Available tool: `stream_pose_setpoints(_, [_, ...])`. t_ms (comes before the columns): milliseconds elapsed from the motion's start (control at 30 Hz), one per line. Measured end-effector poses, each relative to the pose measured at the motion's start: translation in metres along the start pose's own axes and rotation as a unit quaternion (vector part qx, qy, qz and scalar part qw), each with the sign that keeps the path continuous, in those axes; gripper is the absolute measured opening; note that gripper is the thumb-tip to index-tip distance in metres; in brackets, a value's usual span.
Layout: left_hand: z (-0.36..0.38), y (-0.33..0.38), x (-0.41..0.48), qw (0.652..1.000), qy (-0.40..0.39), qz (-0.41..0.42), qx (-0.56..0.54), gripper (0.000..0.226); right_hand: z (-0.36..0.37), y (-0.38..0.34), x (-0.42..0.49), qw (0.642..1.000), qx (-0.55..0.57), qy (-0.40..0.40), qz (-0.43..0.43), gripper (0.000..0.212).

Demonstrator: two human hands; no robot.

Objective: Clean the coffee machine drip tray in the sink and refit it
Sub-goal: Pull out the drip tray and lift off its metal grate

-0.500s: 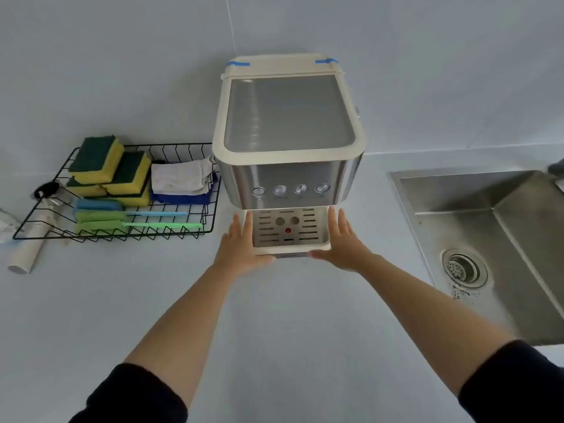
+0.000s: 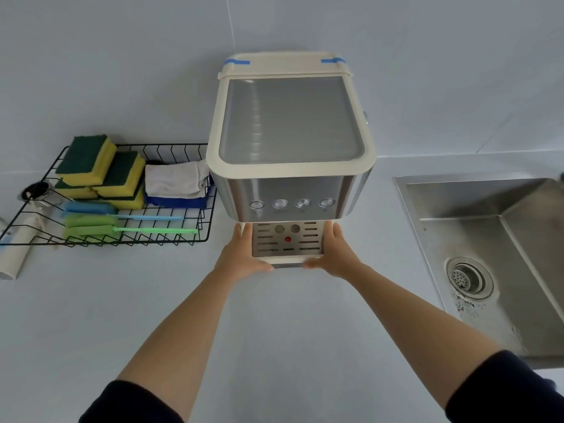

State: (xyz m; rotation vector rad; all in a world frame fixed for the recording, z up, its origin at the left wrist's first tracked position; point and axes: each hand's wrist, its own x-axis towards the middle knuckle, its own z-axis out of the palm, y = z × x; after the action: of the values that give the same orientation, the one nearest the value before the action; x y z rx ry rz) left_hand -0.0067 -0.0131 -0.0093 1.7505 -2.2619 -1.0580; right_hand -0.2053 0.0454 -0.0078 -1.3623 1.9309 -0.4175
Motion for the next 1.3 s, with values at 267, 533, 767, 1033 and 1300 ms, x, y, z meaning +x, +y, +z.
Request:
stream_pose_setpoints(267, [-0.002,0.003,-0.002,1.000,-0.013,-0.020,0.019,0.112,-0.003,-0.005,-0.004,1.000,0.016,0.003,-0.003,0.090])
stream_pose_setpoints(533, [-0.002,0.003,-0.011,0.999,-0.026,-0.032,0.035,0.115,-0.003,-0.008,-0.016,0.999,0.044,0.014,-0.019,0.091])
stream_pose_setpoints(767, [0.001,0.002,-0.028,0.997,-0.031,-0.037,0.052,0.113,0.002,-0.007,-0.038,0.997,0.068,0.020,-0.027,0.092])
stream_pose_setpoints(1033, [-0.001,0.005,-0.058,0.996,-0.038,-0.027,0.076,0.114,0.010,-0.005,-0.070,0.996,0.073,0.031,-0.029,0.092])
stream_pose_setpoints(1300, [0.011,0.006,-0.101,0.997,-0.034,-0.026,0.068,0.111,0.016,0.001,-0.108,0.997,0.062,0.031,-0.033,0.094])
